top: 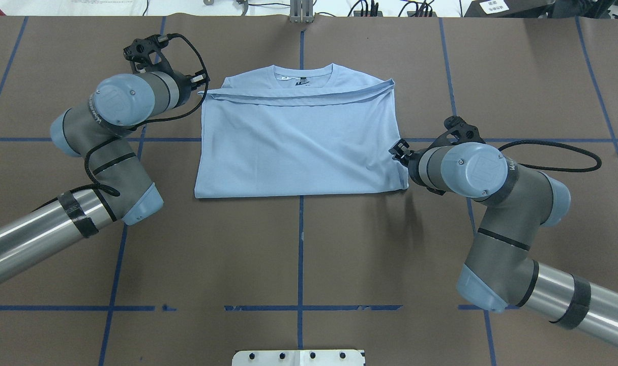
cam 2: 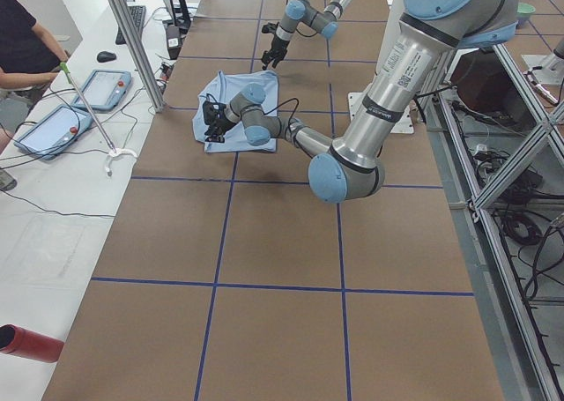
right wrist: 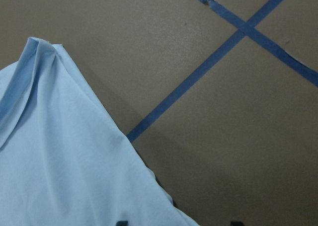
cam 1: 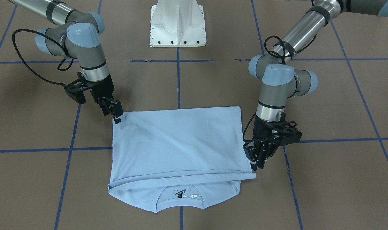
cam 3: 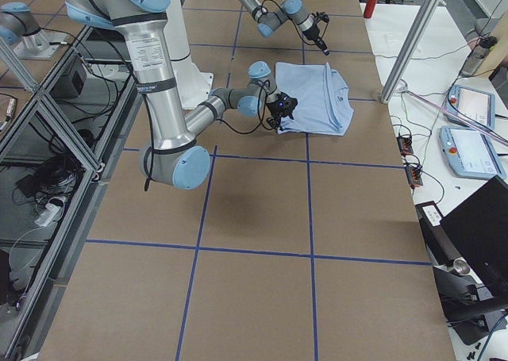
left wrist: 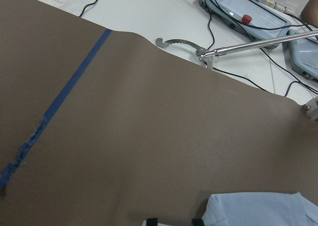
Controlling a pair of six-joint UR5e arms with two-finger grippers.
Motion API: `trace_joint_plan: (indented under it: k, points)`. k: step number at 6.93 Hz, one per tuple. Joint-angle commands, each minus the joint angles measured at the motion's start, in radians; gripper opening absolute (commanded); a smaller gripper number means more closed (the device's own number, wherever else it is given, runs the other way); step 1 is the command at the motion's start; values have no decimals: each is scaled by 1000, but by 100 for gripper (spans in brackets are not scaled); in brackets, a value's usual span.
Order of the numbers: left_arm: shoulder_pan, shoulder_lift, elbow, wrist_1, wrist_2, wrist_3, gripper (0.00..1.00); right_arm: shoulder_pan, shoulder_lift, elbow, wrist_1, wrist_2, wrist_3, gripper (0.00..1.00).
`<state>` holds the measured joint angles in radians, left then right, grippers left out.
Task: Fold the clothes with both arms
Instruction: 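Release the hem at the collar and move the right gripper to the folded corner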
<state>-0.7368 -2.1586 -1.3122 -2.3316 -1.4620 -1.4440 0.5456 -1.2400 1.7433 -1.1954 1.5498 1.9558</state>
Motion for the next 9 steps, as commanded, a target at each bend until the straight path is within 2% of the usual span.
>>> trace_joint_plan:
  k: [1,2,3,4,6,7,8,9]
  points:
    - [2,0,-5,2,0,-6,35,-39,5,-37,0,-30,5,75]
    - [2,0,-5,2,0,-6,35,-47,4,-36,-1,-30,9,75]
    - [4,0,-5,2,0,-6,35,-52,-2,-33,-1,-28,11,47]
    - [4,-3,-7,2,0,-6,35,-52,-4,-28,-1,-28,11,0]
    - [4,-3,-5,2,2,-9,35,-50,-6,-13,-1,-23,8,0]
    - [4,-3,-7,2,0,-9,35,-49,-44,48,-3,-20,9,0]
    - [5,-3,-12,2,0,-10,35,-64,-138,165,-3,-5,12,0]
    - [5,-3,-33,6,0,-10,35,-125,-268,332,-1,25,90,0]
